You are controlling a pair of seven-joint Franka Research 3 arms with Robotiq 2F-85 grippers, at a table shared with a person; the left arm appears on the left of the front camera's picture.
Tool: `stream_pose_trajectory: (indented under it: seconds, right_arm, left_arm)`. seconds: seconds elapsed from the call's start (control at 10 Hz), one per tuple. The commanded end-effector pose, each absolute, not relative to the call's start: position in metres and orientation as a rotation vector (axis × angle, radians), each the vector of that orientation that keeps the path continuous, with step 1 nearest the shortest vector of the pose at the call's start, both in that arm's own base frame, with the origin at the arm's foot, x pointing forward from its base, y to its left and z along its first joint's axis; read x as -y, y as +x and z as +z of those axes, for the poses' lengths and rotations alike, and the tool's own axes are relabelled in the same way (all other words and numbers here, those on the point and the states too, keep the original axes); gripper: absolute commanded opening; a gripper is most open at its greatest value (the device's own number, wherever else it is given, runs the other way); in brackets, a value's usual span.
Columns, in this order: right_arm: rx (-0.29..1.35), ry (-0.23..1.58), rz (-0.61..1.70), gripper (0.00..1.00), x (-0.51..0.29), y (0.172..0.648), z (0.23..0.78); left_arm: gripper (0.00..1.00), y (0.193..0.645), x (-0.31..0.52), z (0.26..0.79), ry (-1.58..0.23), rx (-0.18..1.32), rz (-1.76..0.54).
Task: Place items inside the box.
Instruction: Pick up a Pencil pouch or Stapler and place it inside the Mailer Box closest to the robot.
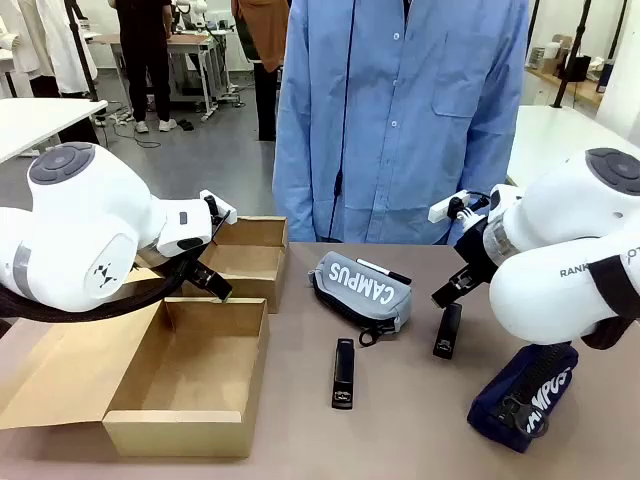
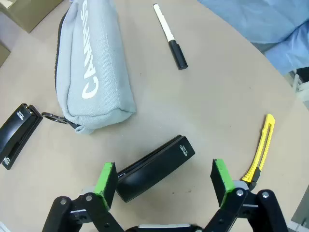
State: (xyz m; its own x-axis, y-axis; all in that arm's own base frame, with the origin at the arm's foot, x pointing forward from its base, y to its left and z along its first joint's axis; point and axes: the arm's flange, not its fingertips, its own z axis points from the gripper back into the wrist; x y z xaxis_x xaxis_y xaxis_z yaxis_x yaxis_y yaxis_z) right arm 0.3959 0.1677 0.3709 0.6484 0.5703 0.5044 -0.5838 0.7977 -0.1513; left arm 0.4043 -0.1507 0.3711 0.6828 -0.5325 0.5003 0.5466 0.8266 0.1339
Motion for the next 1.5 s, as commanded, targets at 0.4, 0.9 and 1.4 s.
stream_pose_trajectory:
  seconds: [0.4,0.9,1.4]
  right_arm:
    - [0.565,0.026,0.656,1.00,-0.168,0.396,0.371]
    - [0.565,0.026,0.656,1.00,-0.168,0.396,0.371]
    - [0.534,0.077,0.663,1.00,-0.167,0.394,0.386]
  left_arm:
    - [1.00,0.404,0.151,0.371,-0.027,0.552,-0.605]
    - [1.00,0.404,0.151,0.371,-0.027,0.552,-0.605]
    - [1.00,0.404,0.151,0.371,-0.027,0.552,-0.605]
